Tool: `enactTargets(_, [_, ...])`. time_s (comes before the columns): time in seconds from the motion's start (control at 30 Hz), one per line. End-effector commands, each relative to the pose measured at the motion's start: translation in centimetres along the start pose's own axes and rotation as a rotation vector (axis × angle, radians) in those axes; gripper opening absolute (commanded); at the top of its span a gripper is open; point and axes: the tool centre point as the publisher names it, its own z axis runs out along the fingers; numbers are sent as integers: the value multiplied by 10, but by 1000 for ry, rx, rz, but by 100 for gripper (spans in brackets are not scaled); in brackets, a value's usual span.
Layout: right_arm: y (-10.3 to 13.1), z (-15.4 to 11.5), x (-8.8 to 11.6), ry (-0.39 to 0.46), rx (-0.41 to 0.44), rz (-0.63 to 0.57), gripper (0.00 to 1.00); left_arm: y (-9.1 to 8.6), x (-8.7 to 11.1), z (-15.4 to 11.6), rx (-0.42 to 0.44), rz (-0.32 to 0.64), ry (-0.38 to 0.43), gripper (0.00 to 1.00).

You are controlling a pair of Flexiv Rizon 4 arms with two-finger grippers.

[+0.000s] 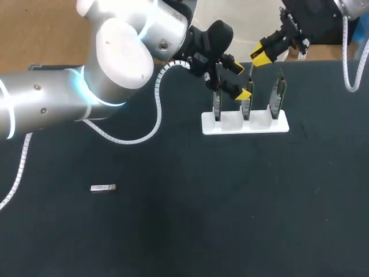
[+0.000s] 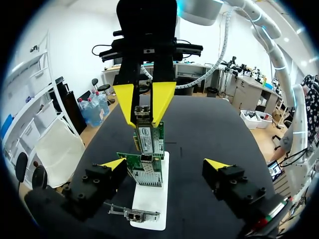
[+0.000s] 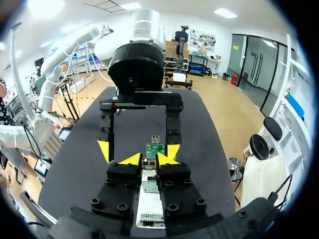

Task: Pick up the optical module with the left hand, and insert it into the network port with the right hand.

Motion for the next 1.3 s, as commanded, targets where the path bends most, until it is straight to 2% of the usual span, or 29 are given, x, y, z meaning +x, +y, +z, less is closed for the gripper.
enactTargets(0.03, [2,3,-3,30,22,2,0,1,-1,1,2,-2,6,100])
enactTargets(0.4, [-1,7,0,59,26,16,0,1,-1,1,2,-2,6,100])
enactTargets(0.67, [-2,8,4,57,44,26,0,1,-1,1,2,-2,6,100])
enactTargets(1.3, [-5,14,8,56,29,43,0,1,-1,1,2,-2,6,100])
